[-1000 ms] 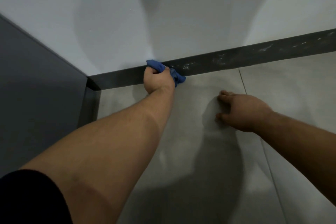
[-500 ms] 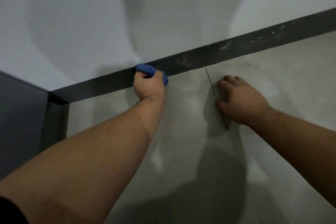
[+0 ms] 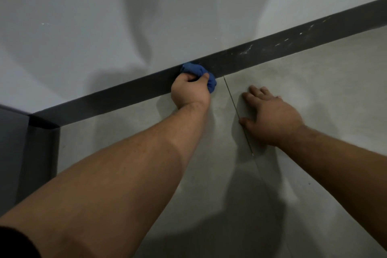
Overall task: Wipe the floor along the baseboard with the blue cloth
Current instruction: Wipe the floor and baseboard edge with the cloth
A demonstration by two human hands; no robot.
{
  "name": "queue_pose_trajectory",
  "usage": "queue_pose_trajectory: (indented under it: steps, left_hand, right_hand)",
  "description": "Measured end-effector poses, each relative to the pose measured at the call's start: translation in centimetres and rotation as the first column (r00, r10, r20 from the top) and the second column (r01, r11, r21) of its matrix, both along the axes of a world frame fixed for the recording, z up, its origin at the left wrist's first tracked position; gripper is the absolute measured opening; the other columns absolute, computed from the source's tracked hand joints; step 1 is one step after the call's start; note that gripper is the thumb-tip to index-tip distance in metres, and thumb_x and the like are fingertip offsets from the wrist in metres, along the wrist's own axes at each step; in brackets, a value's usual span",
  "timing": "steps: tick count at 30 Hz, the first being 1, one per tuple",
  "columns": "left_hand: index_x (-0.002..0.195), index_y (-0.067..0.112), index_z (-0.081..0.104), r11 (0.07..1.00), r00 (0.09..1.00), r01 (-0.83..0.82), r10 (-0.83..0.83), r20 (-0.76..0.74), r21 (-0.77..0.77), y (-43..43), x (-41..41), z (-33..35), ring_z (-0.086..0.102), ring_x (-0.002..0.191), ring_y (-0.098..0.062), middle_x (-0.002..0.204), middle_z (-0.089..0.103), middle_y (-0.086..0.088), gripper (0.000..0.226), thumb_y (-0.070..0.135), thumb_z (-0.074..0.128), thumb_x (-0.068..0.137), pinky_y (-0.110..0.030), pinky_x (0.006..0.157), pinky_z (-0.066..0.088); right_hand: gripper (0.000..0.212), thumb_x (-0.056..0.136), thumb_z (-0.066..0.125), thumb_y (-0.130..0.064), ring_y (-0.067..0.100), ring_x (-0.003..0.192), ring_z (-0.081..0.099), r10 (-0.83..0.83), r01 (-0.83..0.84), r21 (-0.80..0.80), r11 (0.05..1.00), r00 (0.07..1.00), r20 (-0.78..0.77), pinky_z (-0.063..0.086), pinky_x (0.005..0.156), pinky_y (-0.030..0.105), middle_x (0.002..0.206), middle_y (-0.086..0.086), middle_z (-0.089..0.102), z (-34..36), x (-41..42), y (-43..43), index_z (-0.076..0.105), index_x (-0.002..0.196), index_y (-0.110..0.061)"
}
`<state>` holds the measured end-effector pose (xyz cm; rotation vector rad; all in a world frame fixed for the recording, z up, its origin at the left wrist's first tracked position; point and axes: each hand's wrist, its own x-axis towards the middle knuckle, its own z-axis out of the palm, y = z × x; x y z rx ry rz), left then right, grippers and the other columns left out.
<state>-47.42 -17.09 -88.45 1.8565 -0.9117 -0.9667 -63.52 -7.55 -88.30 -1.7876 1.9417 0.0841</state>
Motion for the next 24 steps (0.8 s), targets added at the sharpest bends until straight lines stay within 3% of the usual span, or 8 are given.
queue_pose_trajectory:
  steps: [4, 9, 13, 15, 18, 21, 22, 24]
  left_hand:
    - [0.065, 0.022, 0.062, 0.998, 0.997, -0.030, 0.034, -0.068, 0.046, -0.4, -2.6, 0.4, 0.066, 0.068, -0.010, 0.068, 0.066, 0.008, 0.030, 0.027, 0.088, 0.078, -0.026, 0.068, 0.052]
    - [0.063, 0.025, 0.060, 0.996, 0.997, 0.028, -0.021, -0.081, 0.083, -0.6, -5.1, 0.9, 0.061, 0.061, -0.004, 0.063, 0.063, 0.012, 0.032, 0.031, 0.087, 0.079, -0.021, 0.052, 0.040]
    - [0.067, 0.020, 0.064, 0.992, 0.992, 0.105, -0.100, -0.071, 0.067, 0.0, -4.4, 1.6, 0.072, 0.075, -0.019, 0.072, 0.070, 0.001, 0.025, 0.023, 0.084, 0.082, -0.037, 0.072, 0.061]
    - [0.074, 0.017, 0.067, 0.982, 0.982, 0.184, -0.181, -0.058, 0.046, 0.9, -2.9, 2.4, 0.074, 0.082, -0.025, 0.080, 0.072, -0.005, 0.017, 0.019, 0.080, 0.084, -0.045, 0.080, 0.063]
    - [0.075, 0.022, 0.060, 0.951, 0.945, 0.302, -0.290, 0.153, -0.064, 2.5, 0.6, 3.8, 0.065, 0.073, -0.004, 0.075, 0.065, 0.002, 0.016, 0.021, 0.070, 0.086, -0.024, 0.066, 0.054]
    - [0.072, 0.020, 0.056, 0.823, 0.771, 0.562, -0.483, 0.415, -0.085, 3.6, 4.1, 5.2, 0.053, 0.065, -0.011, 0.072, 0.056, 0.000, 0.014, 0.027, 0.063, 0.082, -0.026, 0.058, 0.041]
    - [0.078, 0.023, 0.062, 0.748, 0.671, 0.664, -0.591, 0.447, -0.008, 3.8, 4.7, 5.5, 0.055, 0.071, -0.013, 0.079, 0.058, 0.000, 0.008, 0.031, 0.062, 0.079, -0.029, 0.063, 0.044]
    - [0.102, 0.023, 0.073, 0.564, 0.453, 0.814, -0.764, 0.458, 0.136, 4.3, 5.5, 5.5, 0.061, 0.088, -0.016, 0.100, 0.063, 0.000, 0.026, 0.032, 0.066, 0.079, -0.032, 0.081, 0.052]
  right_hand:
    - [0.085, 0.094, 0.059, -0.056, 0.021, 0.158, 0.010, -0.013, 0.013, -0.027, 1.000, 1.000, -0.012, 0.014, 0.125, 0.047, 0.172, -0.006, 0.008, -0.7, -0.1, -0.2, 0.015, 0.163, -0.032]
    - [0.085, 0.093, 0.058, -0.060, 0.020, 0.158, 0.013, -0.004, 0.003, -0.055, 0.998, 1.000, -0.020, 0.015, 0.124, 0.045, 0.172, -0.007, 0.010, -1.3, -0.3, 0.0, 0.018, 0.163, -0.033]
    - [0.085, 0.094, 0.057, -0.059, 0.019, 0.158, 0.010, 0.013, -0.013, -0.035, 0.999, 1.000, -0.005, 0.014, 0.125, 0.043, 0.172, -0.008, 0.008, -0.9, -0.9, 0.1, 0.015, 0.163, -0.033]
    - [0.085, 0.095, 0.059, -0.056, 0.017, 0.158, 0.010, 0.021, -0.021, -0.006, 1.000, 1.000, -0.001, 0.016, 0.125, 0.042, 0.172, -0.009, 0.006, -0.3, -1.2, 0.1, 0.014, 0.163, -0.033]
    - [0.085, 0.096, 0.063, -0.047, 0.018, 0.158, 0.011, 0.019, -0.019, 0.037, 0.999, 1.000, 0.010, 0.019, 0.125, 0.045, 0.172, -0.009, 0.006, 0.5, -1.3, 0.1, 0.015, 0.163, -0.032]
    - [0.081, 0.096, 0.065, -0.040, 0.016, 0.157, 0.012, 0.001, -0.003, 0.049, 0.999, 0.999, 0.037, 0.021, 0.124, 0.045, 0.172, -0.011, 0.008, 1.1, -1.3, 0.1, 0.019, 0.162, -0.033]
    - [0.077, 0.098, 0.064, -0.036, 0.016, 0.157, 0.013, -0.010, 0.007, 0.051, 0.999, 0.998, 0.055, 0.021, 0.124, 0.044, 0.172, -0.011, 0.010, 1.3, -1.3, 0.2, 0.021, 0.162, -0.032]
    - [0.068, 0.100, 0.058, -0.025, 0.016, 0.156, 0.019, -0.060, 0.058, 0.025, 0.998, 0.994, 0.088, 0.022, 0.125, 0.044, 0.170, -0.009, 0.018, 1.5, -1.1, 0.7, 0.028, 0.161, -0.030]
